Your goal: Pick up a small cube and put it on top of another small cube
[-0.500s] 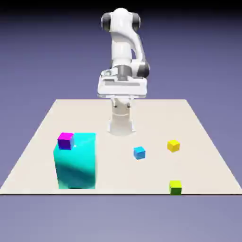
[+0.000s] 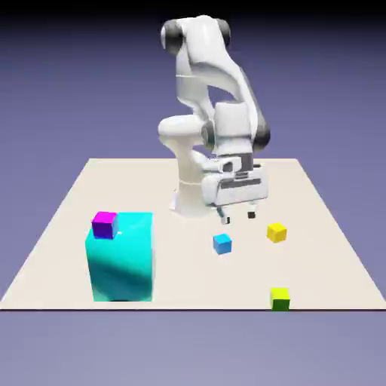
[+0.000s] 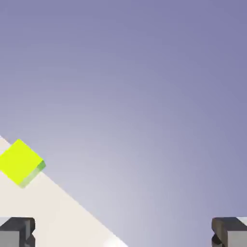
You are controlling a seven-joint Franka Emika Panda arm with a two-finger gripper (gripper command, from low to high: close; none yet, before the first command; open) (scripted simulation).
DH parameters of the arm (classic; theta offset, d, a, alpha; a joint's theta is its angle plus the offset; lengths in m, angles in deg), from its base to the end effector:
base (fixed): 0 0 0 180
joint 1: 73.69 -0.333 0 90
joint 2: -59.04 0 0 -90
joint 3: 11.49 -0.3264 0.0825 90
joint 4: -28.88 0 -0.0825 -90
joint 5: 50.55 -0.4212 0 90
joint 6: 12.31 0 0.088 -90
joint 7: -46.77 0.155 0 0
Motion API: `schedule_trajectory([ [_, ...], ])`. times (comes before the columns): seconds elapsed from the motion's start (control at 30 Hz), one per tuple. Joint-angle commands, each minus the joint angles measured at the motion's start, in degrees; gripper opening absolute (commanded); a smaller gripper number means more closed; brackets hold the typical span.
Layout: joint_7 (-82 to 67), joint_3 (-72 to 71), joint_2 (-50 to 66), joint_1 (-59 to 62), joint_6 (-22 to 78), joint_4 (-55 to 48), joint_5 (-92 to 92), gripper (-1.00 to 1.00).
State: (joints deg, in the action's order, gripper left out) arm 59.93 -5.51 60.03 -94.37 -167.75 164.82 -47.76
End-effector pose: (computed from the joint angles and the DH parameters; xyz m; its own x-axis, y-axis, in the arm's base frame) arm 0.5499 0.1450 0.2876 0.9468 0.0585 0.3164 0.0742 -0.9965 -0.0380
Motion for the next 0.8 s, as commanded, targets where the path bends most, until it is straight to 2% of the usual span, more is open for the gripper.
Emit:
schedule_trajectory([
  [0.0,-1.8,0.4,2.1,-0.8,1.1,-1.5,0.2,0.0],
  [0.43,-25.3,5.2,29.1,-16.6,16.0,-21.7,2.4,0.0],
  [0.6,-26.1,4.6,38.0,-15.6,9.3,-23.2,1.8,0.0],
  [0.63,-26.1,4.6,38.0,-15.6,9.3,-23.2,1.8,-1.0],
  [0.77,-26.0,5.1,31.8,-16.7,14.7,-22.4,2.3,-1.0],
])
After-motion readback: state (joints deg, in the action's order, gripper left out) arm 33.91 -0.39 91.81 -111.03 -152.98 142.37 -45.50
